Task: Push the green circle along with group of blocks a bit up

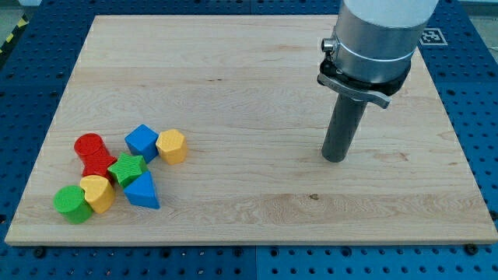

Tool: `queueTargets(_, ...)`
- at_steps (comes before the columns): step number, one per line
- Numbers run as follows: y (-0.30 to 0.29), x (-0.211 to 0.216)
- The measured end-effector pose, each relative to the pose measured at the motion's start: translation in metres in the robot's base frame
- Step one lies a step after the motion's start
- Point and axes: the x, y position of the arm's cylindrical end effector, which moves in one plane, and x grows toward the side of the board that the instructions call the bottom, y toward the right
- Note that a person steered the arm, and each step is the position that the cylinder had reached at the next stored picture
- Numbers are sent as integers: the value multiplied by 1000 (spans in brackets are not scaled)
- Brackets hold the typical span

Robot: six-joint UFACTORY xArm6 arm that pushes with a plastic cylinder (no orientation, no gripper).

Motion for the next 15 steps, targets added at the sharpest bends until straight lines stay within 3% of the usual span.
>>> queueTargets(1,-7,-10)
queueTargets(4,-124,-73)
queueTargets(9,-373,-79)
queueTargets(10,-407,-51)
queueTargets(12,-417,-9)
queueTargets(13,-417,64)
queueTargets(14,-414,109)
queueTargets(15,-413,107)
